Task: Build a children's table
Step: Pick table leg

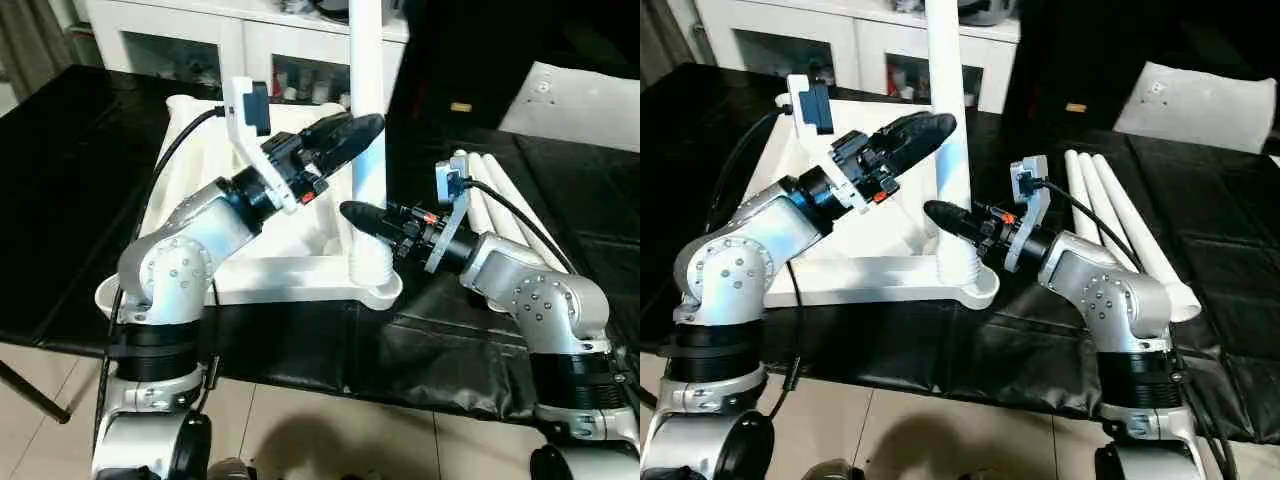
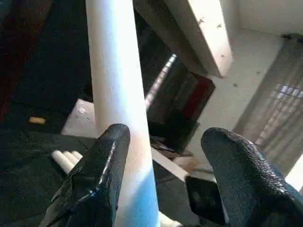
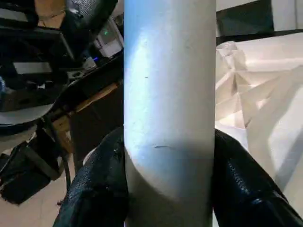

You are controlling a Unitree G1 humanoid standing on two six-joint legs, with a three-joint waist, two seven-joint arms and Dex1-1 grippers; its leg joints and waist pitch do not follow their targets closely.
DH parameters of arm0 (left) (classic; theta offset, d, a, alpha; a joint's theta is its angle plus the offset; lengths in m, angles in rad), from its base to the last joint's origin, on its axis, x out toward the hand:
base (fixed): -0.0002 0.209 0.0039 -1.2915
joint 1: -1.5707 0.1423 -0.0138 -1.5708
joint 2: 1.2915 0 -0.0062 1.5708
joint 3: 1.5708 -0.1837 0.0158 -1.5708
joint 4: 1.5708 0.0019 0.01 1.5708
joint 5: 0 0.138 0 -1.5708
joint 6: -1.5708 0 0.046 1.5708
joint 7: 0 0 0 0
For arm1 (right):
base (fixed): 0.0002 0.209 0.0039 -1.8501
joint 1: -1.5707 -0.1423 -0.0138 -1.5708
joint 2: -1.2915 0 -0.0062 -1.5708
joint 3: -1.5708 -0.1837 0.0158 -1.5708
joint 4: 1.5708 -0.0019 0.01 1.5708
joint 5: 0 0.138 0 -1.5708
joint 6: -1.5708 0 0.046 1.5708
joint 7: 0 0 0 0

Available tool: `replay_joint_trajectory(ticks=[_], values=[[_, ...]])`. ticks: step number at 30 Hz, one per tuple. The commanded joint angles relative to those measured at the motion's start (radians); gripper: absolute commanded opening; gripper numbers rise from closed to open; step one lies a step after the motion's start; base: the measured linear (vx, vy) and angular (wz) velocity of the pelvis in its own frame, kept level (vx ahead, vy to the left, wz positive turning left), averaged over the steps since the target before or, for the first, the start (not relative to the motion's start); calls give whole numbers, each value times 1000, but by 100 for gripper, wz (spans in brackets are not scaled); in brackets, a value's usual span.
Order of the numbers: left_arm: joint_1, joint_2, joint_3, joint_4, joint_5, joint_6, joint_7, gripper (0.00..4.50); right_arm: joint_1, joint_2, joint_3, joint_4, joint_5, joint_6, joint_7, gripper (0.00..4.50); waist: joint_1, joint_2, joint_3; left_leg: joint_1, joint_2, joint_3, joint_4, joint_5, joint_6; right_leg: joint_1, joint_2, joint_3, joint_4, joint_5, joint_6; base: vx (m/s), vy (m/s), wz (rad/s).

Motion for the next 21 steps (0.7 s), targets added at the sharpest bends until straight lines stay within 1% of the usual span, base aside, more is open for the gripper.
replay_joint_trajectory(ticks=[1, 3, 5, 7, 8, 9, 10, 11, 12, 13, 14, 16, 19, 21], values=[[-19, -9, 44, 7, 32, -47, 60, 303, -11, -2, -35, -23, 19, -5, -16, 189, -3, 13, -73, 9, 46, -15, -72, -156, -31, 55, -74, 45, -83, -218, -133, 0, 0, 0], [-24, -24, 80, 21, 24, -76, 107, 303, -4, -5, -36, -32, 24, -5, -17, 189, -4, 11, -73, 9, 46, -15, -71, -156, -31, 57, -73, 44, -83, -214, -134, 0, 0, 0], [-26, -29, 96, 27, 23, -85, 131, 303, 1, -6, -36, -36, 26, -5, -16, 189, -4, 12, -74, 9, 46, -16, -71, -151, -30, 57, -72, 44, -81, -200, -136, 0, 0, 0], [-41, -32, 123, 70, 60, -110, 211, 303, 11, -4, -35, -48, 33, -4, -13, 189, -5, 11, -74, 11, 46, -16, -71, -146, -24, 55, -71, 44, -81, -189, -134, 0, 0, 0], [-47, -30, 129, 87, 77, -118, 239, 303, 12, -2, -35, -50, 35, -4, -12, 189, -5, 11, -74, 11, 46, -16, -72, -147, -21, 55, -69, 44, -82, -189, -129, 0, 0, 0], [-56, -22, 132, 120, 113, -133, 279, 303, 14, 2, -33, -54, 36, -5, -11, 189, -4, 11, -74, 11, 46, -17, -71, -150, -19, 55, -70, 44, -82, -191, -122, 0, 0, 0], [-60, -17, 132, 135, 132, -139, 296, 303, 14, 3, -32, -55, 36, -5, -10, 189, -2, 11, -75, 12, 47, -18, -72, -148, -18, 55, -72, 44, -82, -197, -113, 0, 0, 0], [-61, -12, 126, 146, 150, -147, 304, 303, 14, 4, -30, -56, 37, -6, -10, 189, -1, 14, -75, 13, 46, -18, -72, -147, -19, 55, -73, 44, -83, -201, -113, 0, 0, 0], [-60, 11, 82, 153, 196, -148, 288, 303, 15, 3, -24, -58, 35, -7, -7, 189, 0, 10, -76, 13, 48, -18, -72, -143, -21, 54, -73, 44, -82, -197, -111, 0, 0, 0], [-60, 11, 82, 153, 196, -148, 288, 303, 15, 3, -24, -58, 35, -7, -7, 189, 2, 13, -77, 14, 49, -19, -73, -131, -22, 52, -74, 43, -79, -184, -115, 0, 0, 0], [-59, 23, 30, 149, 227, -145, 257, 303, 17, 3, -13, -62, 30, -9, -2, 189, 2, 13, -77, 14, 50, -19, -73, -127, -21, 51, -74, 43, -80, -176, -116, 0, 0, 0], [-70, 10, -15, 142, 234, -139, 232, 303, 21, 5, 2, -68, 22, -9, 4, 189, 5, 12, -77, 14, 51, -16, -72, -114, -22, 52, -76, 44, -75, -143, -137, 0, 0, 0], [-89, -4, -37, 147, 234, -147, 220, 303, 23, 3, 15, -70, 14, -11, 8, 189, 6, 14, -80, 13, 52, -16, -72, -97, -23, 56, -78, 43, -69, -91, -167, 0, 0, 0], [-104, -13, -53, 151, 232, -150, 205, 303, 24, 1, 20, -72, 13, -11, 10, 189, 5, 10, -78, 10, 50, -15, -71, -97, -17, 58, -78, 43, -70, -87, -173, 0, 0, 0]])
